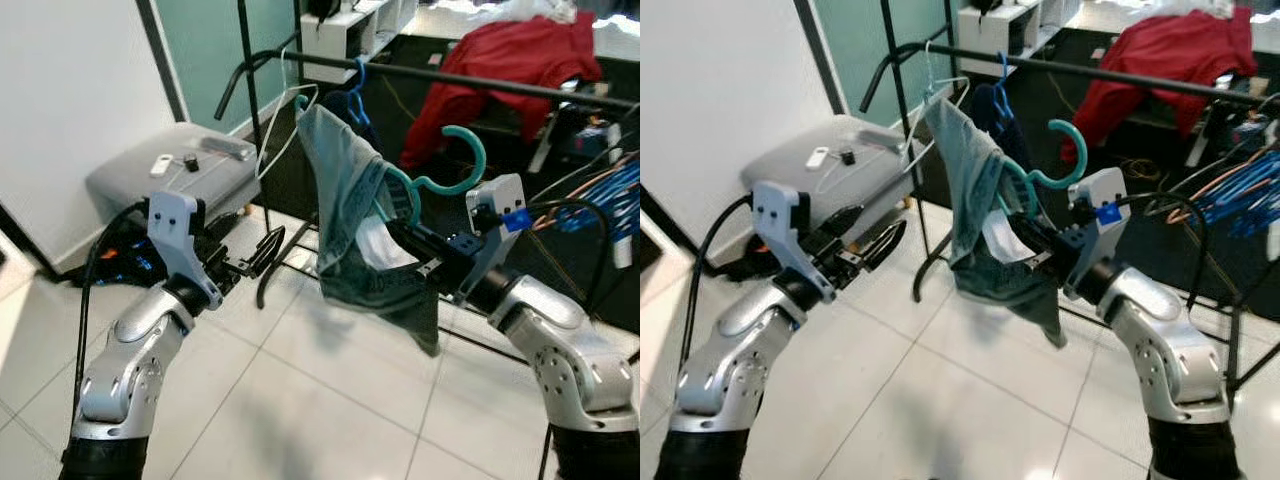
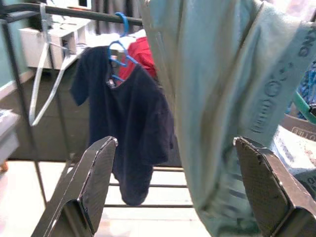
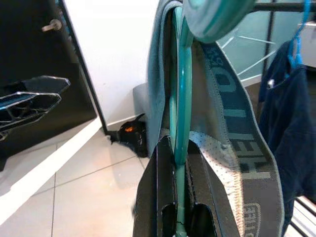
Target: Hang hanger
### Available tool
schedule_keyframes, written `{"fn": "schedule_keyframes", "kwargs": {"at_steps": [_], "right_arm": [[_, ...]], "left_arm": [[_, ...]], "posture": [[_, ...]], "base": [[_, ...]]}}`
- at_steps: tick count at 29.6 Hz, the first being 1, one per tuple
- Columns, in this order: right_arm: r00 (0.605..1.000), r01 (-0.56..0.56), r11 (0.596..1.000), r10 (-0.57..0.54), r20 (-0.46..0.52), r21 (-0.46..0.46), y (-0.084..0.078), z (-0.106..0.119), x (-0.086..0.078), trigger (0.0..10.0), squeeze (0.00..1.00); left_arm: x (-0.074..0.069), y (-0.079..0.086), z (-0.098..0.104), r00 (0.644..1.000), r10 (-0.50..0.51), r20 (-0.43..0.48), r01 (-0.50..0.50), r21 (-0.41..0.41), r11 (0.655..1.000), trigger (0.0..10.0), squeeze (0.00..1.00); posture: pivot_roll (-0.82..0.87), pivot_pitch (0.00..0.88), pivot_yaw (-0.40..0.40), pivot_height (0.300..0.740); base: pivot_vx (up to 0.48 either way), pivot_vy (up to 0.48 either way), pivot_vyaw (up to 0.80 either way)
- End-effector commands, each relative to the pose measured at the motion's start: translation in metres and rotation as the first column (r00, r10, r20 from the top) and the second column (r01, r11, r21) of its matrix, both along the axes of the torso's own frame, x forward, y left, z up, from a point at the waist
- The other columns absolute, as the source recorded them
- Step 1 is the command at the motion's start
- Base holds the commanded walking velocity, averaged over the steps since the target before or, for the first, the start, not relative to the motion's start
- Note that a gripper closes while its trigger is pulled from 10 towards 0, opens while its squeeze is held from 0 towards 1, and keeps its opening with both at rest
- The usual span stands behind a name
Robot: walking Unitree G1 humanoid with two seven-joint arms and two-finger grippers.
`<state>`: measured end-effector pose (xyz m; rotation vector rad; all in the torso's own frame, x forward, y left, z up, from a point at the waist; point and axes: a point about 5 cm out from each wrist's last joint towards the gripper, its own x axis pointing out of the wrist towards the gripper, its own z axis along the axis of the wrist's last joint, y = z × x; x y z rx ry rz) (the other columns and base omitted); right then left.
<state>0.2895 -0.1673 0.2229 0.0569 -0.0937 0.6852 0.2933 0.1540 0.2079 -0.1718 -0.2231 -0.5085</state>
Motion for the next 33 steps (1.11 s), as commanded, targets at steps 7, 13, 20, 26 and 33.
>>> {"fn": "schedule_keyframes", "kwargs": {"at_steps": [7, 13, 20, 26, 33], "right_arm": [[0.991, -0.131, 0.990, 0.129, 0.041, 0.047, 0.011, 0.009, -0.010, 10.0, 0.00], [0.965, -0.260, 0.964, 0.258, 0.037, 0.060, 0.022, 0.010, -0.019, 10.0, 0.00], [0.918, -0.397, 0.910, 0.393, 0.053, 0.124, 0.031, 0.019, -0.031, 10.0, 0.00], [0.896, -0.444, 0.885, 0.439, 0.064, 0.139, 0.033, 0.024, -0.036, 10.0, 0.00], [0.890, -0.457, 0.876, 0.452, 0.068, 0.153, 0.031, 0.027, -0.038, 10.0, 0.00]], "left_arm": [[-0.002, 0.006, 0.020, 0.998, -0.025, 0.066, 0.031, -0.094, 0.995, 10.0, 0.00], [-0.007, 0.000, 0.031, 0.986, -0.117, 0.119, 0.133, -0.134, 0.982, 10.0, 0.00], [-0.031, -0.009, 0.038, 0.910, -0.369, 0.190, 0.395, -0.125, 0.910, 10.0, 0.00], [-0.034, -0.013, 0.036, 0.889, -0.427, 0.162, 0.443, -0.073, 0.894, 10.0, 0.00], [-0.028, -0.009, 0.032, 0.918, -0.370, 0.140, 0.379, -0.039, 0.925, 10.0, 0.00]], "posture": [[-0.12, 0.109, 0.023, 0.740], [-0.12, 0.110, 0.020, 0.740], [-0.12, 0.114, 0.020, 0.740], [-0.12, 0.114, 0.018, 0.740], [-0.12, 0.116, 0.019, 0.740]], "base": [[0.000, 0.000, 0.00], [0.000, 0.000, 0.00], [0.000, 0.000, 0.00], [0.000, 0.000, 0.00], [0.000, 0.000, 0.00]]}}
